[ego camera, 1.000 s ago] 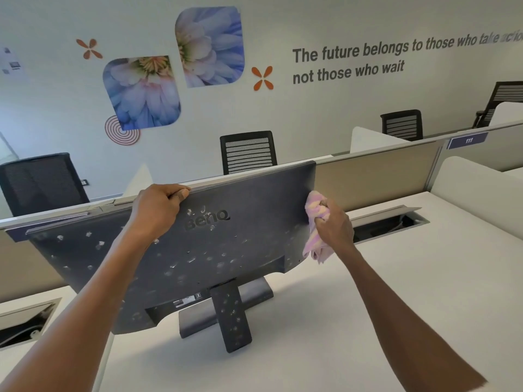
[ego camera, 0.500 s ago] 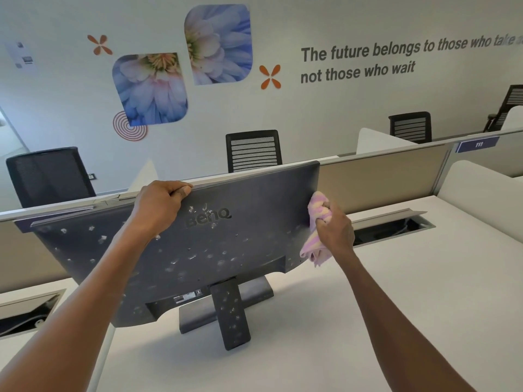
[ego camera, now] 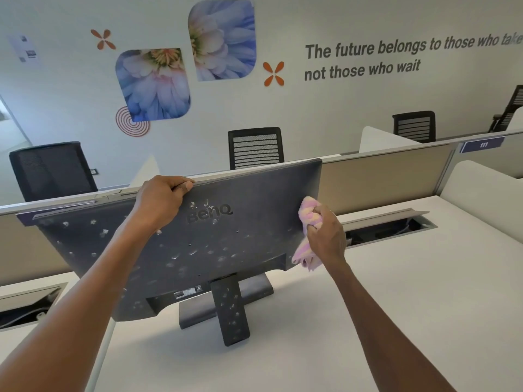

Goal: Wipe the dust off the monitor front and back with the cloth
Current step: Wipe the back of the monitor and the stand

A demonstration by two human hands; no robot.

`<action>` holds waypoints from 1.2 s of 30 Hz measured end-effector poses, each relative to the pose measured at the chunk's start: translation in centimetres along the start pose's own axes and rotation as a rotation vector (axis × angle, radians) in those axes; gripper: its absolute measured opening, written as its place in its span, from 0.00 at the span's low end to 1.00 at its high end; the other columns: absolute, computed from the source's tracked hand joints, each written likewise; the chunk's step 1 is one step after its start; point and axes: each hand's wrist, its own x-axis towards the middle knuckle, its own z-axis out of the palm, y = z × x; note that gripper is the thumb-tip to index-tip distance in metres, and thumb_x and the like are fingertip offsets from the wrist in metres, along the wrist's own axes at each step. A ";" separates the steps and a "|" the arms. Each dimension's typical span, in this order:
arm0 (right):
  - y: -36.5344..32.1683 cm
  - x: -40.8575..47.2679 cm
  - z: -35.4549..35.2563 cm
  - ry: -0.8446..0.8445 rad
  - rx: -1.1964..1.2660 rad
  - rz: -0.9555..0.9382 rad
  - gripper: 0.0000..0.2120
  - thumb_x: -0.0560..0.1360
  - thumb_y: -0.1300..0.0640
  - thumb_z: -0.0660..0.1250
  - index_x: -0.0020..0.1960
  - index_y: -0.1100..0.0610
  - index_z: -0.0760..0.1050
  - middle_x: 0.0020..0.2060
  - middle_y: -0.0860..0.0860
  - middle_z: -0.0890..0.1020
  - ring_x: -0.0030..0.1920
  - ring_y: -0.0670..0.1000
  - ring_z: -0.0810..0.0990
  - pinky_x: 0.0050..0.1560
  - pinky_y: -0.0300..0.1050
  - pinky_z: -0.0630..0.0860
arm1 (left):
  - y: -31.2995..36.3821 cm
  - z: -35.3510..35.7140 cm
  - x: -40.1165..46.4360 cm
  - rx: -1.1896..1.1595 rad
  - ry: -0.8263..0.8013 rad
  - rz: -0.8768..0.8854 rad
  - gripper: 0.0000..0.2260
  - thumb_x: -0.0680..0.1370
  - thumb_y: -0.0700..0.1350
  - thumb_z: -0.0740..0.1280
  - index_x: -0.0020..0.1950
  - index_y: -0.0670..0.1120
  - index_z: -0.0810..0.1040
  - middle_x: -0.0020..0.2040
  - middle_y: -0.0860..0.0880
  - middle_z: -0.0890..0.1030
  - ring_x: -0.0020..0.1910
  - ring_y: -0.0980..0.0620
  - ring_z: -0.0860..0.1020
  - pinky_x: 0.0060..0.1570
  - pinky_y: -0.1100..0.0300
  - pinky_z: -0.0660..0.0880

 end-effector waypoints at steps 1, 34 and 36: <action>-0.3 -0.5 0.3 -0.001 0.016 -0.034 0.13 0.73 0.60 0.67 0.57 0.51 0.73 0.50 0.49 0.80 0.48 0.55 0.79 0.43 0.47 0.76 | 0.0 0.1 0.1 0.000 0.000 -0.002 0.12 0.82 0.48 0.64 0.61 0.47 0.82 0.59 0.46 0.83 0.60 0.46 0.77 0.57 0.57 0.70; -1.7 -6.1 3.0 -0.142 -0.040 -0.064 0.15 0.72 0.58 0.71 0.58 0.50 0.76 0.53 0.50 0.81 0.51 0.53 0.80 0.44 0.38 0.73 | 0.0 -0.1 -0.2 -0.009 0.001 0.016 0.12 0.82 0.49 0.64 0.60 0.48 0.83 0.59 0.47 0.83 0.60 0.46 0.77 0.63 0.51 0.73; -2.3 -5.2 2.4 -0.104 -0.069 -0.046 0.15 0.72 0.58 0.71 0.57 0.52 0.74 0.52 0.51 0.81 0.51 0.54 0.79 0.44 0.40 0.71 | -0.1 -0.1 -0.1 -0.009 -0.002 0.012 0.12 0.82 0.49 0.64 0.59 0.48 0.83 0.58 0.47 0.83 0.60 0.46 0.78 0.63 0.50 0.73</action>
